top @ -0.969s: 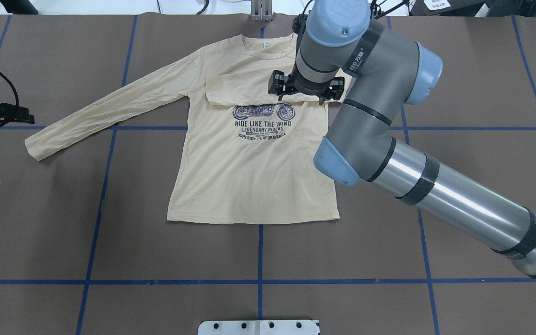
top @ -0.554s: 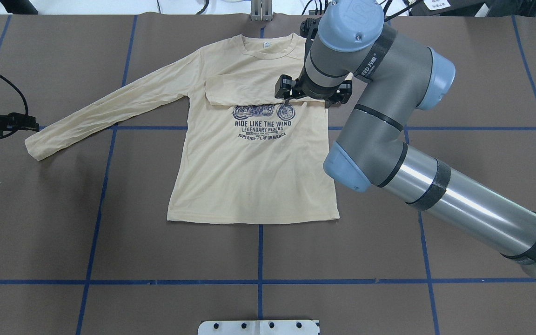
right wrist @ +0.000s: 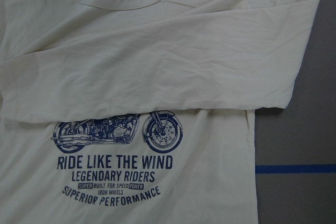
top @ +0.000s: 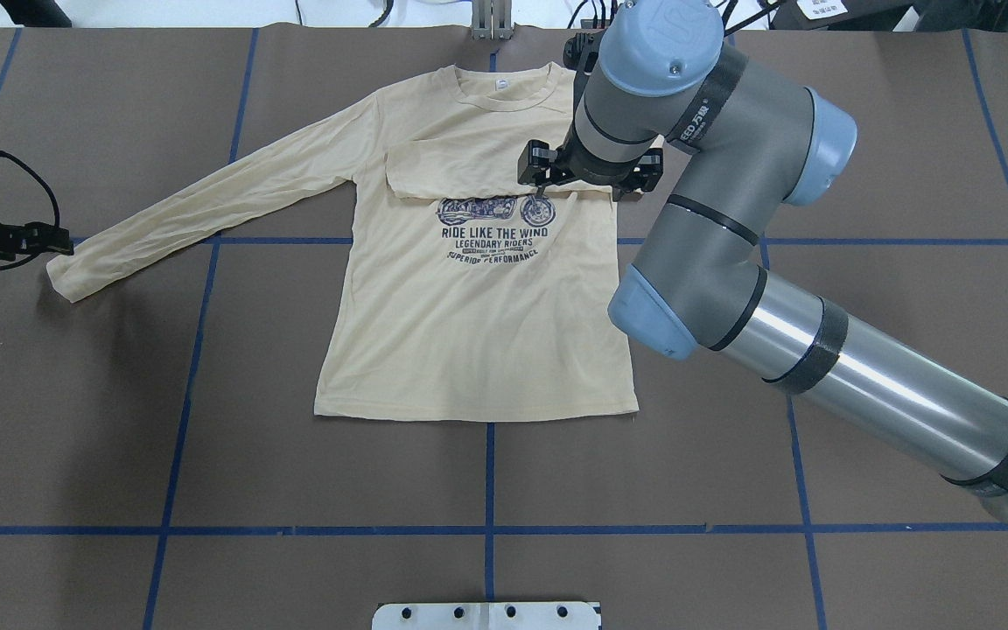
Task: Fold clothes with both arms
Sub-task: 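Raise the right gripper away while the left gripper grasps the other cuff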
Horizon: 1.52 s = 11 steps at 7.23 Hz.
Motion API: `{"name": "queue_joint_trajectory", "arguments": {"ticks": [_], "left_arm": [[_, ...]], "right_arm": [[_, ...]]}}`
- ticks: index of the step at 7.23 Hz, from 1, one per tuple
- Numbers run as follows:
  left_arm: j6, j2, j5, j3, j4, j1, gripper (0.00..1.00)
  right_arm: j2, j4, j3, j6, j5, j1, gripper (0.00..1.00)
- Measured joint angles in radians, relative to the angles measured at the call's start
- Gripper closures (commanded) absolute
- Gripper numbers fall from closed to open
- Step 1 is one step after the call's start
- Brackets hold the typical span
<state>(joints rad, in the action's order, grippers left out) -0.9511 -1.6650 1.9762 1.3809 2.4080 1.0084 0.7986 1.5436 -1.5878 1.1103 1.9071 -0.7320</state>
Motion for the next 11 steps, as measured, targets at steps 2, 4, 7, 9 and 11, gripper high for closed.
{"name": "queue_joint_trajectory", "arguments": {"ticks": [2, 4, 7, 9, 11], "left_arm": [[0.0, -0.01, 0.0, -0.019, 0.01, -0.021, 0.22], [0.0, -0.016, 0.001, -0.019, 0.011, -0.035, 0.41], [0.001, -0.018, 0.002, -0.013, 0.01, -0.037, 0.77], [0.002, -0.018, 0.007, -0.004, 0.009, -0.037, 1.0], [0.003, -0.014, 0.013, 0.018, 0.006, -0.037, 1.0]], "right_arm": [[-0.001, -0.001, 0.0, -0.001, 0.001, 0.0, 0.01], [-0.001, -0.002, -0.001, 0.0, 0.001, 0.0, 0.01], [-0.002, -0.002, -0.001, 0.0, 0.001, 0.0, 0.01], [-0.002, -0.002, -0.001, 0.0, 0.0, -0.001, 0.01], [-0.002, -0.003, -0.001, 0.0, 0.0, -0.001, 0.01]]}}
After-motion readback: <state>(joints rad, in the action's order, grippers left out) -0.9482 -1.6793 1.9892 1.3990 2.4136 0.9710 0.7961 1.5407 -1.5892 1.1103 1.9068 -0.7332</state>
